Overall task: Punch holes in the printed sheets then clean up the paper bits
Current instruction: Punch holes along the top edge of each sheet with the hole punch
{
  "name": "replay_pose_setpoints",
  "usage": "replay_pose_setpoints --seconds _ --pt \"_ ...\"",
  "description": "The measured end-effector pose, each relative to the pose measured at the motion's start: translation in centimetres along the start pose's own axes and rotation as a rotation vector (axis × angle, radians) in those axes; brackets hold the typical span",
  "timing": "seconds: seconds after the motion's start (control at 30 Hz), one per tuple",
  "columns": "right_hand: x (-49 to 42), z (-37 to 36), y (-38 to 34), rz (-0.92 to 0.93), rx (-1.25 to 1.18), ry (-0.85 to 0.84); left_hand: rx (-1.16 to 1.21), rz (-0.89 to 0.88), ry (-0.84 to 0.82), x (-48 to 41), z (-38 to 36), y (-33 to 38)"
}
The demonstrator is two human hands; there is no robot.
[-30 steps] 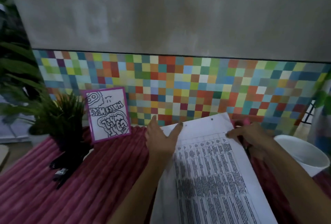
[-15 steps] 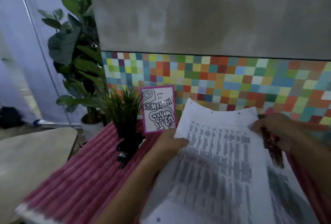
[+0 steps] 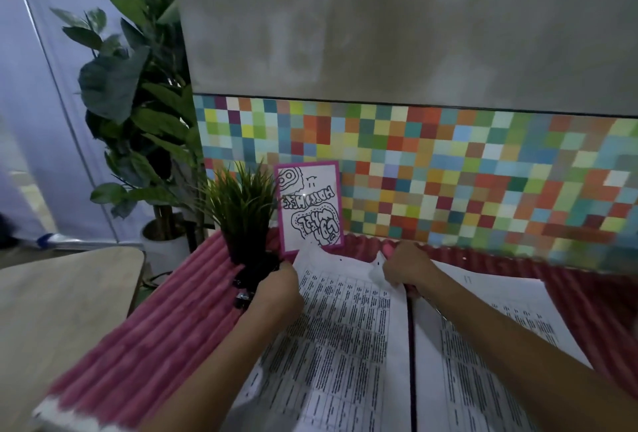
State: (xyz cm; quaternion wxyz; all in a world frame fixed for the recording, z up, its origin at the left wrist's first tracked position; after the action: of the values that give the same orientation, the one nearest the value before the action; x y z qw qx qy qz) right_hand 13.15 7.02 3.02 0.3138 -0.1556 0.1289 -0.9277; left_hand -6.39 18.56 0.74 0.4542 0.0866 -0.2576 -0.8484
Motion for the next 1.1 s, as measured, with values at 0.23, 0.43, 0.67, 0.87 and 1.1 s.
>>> replay_pose_setpoints --seconds 0.23,0.43,0.67,0.87,1.1 --pt "0.2 -1.1 0.1 0.008 0.030 0.043 -0.089 -0.020 0.062 0.1 -0.4 -0.4" --pt "1.4 0.0 -1.0 0.042 0.104 0.216 -0.204 0.005 0.103 0.2 -0.6 -0.2" --pt "2.6 7.9 2.0 0.190 0.090 0.489 -0.416 -0.059 0.229 0.6 -1.0 1.1" --pt "0.5 11.8 11.9 0.064 -0.012 0.503 -0.168 -0.343 0.349 1.1 -1.4 10.3" --pt "-0.9 5.6 11.7 0.300 0.036 0.304 0.238 -0.369 0.095 -0.7 -8.9 19.2"
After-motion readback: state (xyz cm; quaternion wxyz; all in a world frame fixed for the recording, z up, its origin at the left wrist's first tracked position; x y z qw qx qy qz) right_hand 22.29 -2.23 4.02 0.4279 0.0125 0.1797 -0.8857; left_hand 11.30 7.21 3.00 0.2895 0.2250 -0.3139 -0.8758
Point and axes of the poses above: each hand's wrist, its own x-axis away from the middle knuckle, its own z-axis out of the back of the hand, y = z × x, the point moved 6 cm from there along -x, towards the middle knuckle, and after that the axes turned 10 degrees about x, right-handed, at the moved point
